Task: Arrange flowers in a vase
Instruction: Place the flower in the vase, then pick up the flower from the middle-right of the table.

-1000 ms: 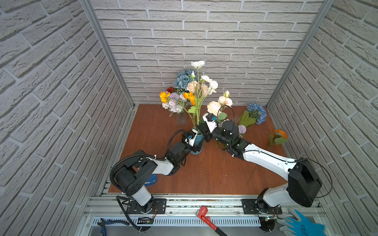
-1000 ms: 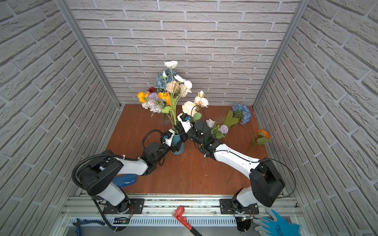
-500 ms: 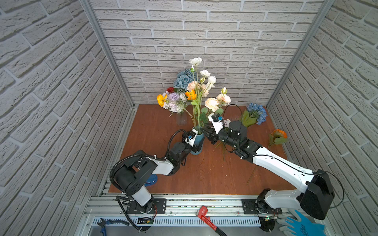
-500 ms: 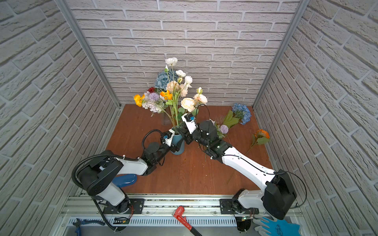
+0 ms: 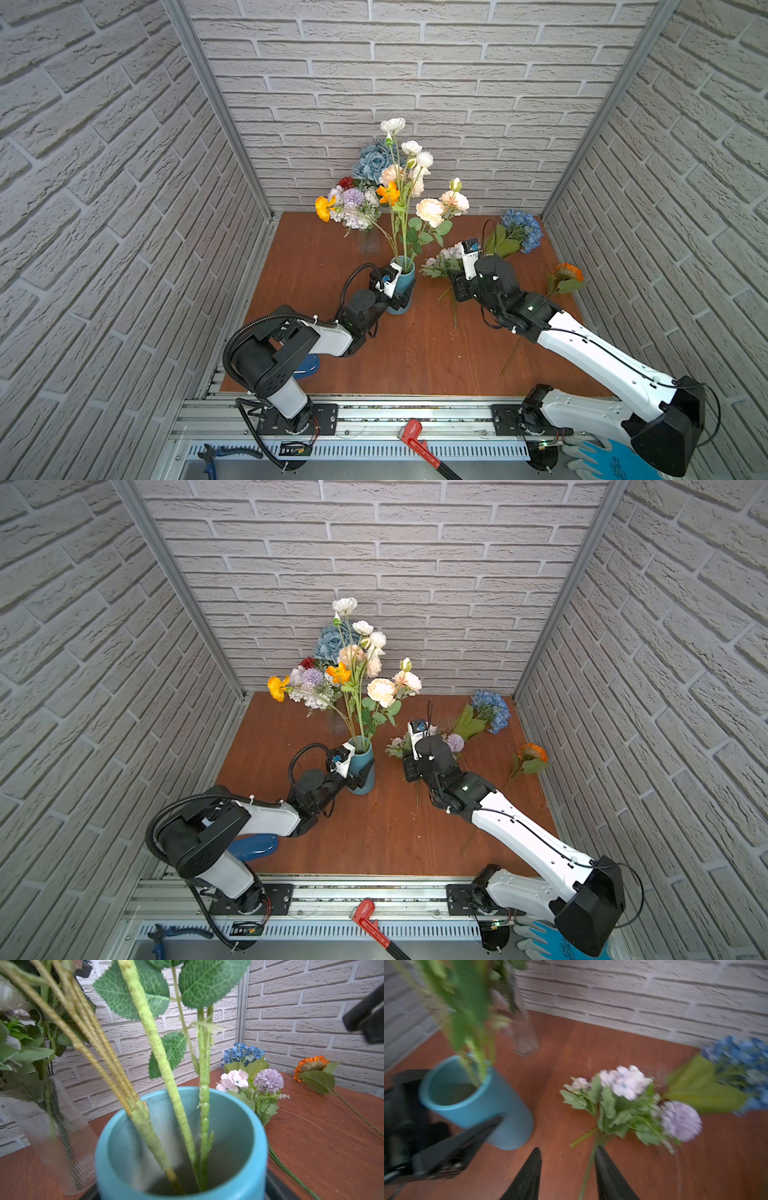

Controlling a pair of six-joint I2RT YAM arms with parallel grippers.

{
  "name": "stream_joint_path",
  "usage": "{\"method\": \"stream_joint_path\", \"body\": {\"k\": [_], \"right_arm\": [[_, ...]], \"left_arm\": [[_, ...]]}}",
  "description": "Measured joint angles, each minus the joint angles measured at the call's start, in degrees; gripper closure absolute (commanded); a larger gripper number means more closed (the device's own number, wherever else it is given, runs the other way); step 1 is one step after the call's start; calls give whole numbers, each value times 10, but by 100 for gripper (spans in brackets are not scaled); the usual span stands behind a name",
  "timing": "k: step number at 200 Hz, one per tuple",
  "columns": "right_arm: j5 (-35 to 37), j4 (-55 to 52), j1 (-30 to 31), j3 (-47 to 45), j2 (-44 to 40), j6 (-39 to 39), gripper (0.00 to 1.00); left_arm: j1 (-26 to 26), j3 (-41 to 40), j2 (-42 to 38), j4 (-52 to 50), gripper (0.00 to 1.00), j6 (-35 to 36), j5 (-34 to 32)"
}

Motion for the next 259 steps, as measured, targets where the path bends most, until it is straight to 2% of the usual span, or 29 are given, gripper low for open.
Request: {"method": "stream_joint_path", "body": {"k": [30,66,108,131,169,209,237,259], "right_arm": [[36,-58,-112,-28,15,60,54],[53,-106,-233,-44,41,75,50],[20,-116,-389,-42,111,69,50],[-4,-112,-456,-42,148,66,51],[-52,-92,-505,-43,201,56,54],[-111,-70,-523,-32,275,53,58],[-133,-58,-528,-28,303,49,71],[-141,-50,-534,-23,309,48,88]], "left_arm": [[-2,0,-2,-3,100,4,-3],[-3,0,-2,-3,100,7,-5],[-4,0,-3,-4,100,9,-6],[-5,0,-3,-4,100,9,-7],[-7,-1,-3,-4,100,12,-9],[-8,-1,-3,-4,100,16,-9],[-10,-1,-3,-4,100,18,-11],[-10,-1,-3,-4,100,19,-11]]}}
